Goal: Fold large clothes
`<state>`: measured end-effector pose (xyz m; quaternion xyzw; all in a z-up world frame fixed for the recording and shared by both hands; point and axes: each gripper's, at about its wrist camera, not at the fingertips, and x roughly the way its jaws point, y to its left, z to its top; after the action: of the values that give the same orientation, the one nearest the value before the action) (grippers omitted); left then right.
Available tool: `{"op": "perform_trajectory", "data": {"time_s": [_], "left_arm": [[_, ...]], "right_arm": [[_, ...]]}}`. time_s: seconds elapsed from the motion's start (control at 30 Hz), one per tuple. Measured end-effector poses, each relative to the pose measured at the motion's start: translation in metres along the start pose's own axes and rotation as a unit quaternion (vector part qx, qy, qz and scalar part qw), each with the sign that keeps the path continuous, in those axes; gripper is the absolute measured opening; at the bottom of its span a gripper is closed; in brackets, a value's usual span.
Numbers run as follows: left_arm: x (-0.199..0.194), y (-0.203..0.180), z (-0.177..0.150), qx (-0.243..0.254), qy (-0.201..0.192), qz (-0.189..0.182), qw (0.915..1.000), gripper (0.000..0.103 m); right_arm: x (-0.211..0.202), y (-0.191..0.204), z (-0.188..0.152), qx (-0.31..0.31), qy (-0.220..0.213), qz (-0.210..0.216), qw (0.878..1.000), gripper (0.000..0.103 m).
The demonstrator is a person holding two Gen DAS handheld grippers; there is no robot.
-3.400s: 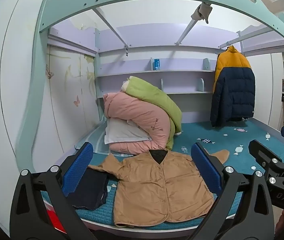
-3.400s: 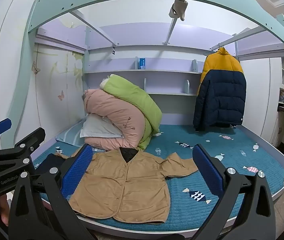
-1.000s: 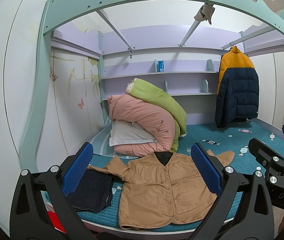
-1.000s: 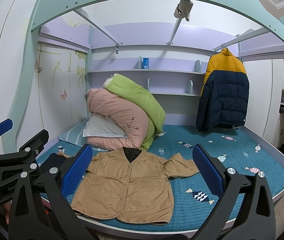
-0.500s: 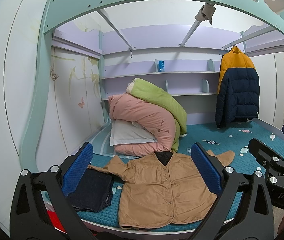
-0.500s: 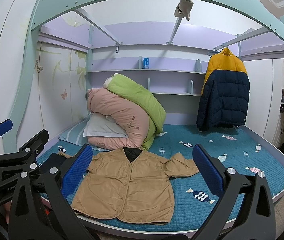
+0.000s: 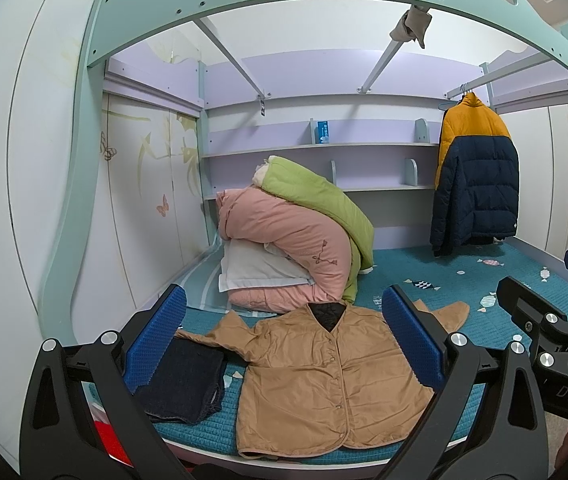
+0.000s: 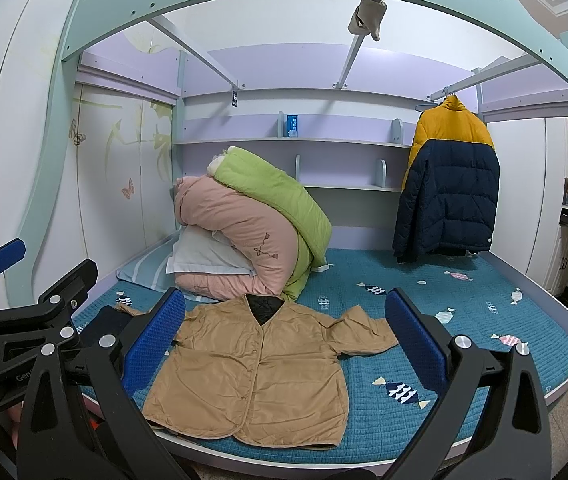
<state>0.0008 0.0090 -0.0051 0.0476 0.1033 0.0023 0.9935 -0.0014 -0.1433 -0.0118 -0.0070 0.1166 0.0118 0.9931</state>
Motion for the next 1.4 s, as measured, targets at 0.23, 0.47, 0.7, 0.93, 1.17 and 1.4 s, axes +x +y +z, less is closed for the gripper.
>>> {"op": "perform_trajectory", "data": {"time_s": [0.23,0.47,0.7,0.93,1.17,1.4], "left_arm": [[0.0,0.0,0.0,0.0,0.0,0.0,1.0,0.098],[0.002,0.004,-0.003,0.0,0.002,0.001,1.0,0.098],[0.02,0.009,-0.019,0.002,0.02,0.0,0.9998,0.098],[0.057,-0.003,-0.034,0.008,0.059,-0.001,0.9982,0.098],[0.133,-0.01,-0.068,0.016,0.142,-0.015,0.9896,0.098],[0.226,0.005,-0.121,0.014,0.244,-0.039,0.9688,0.098]], "right_arm": [[0.001,0.0,-0.002,0.001,0.001,0.0,1.0,0.096],[0.007,-0.002,-0.008,0.003,0.005,0.001,1.0,0.096],[0.025,-0.005,-0.014,0.007,0.021,0.004,1.0,0.096],[0.061,-0.011,-0.029,0.014,0.058,0.008,0.998,0.097],[0.133,-0.012,-0.067,0.025,0.13,0.017,0.991,0.096],[0.22,0.001,-0.106,0.043,0.209,0.04,0.976,0.096]]}}
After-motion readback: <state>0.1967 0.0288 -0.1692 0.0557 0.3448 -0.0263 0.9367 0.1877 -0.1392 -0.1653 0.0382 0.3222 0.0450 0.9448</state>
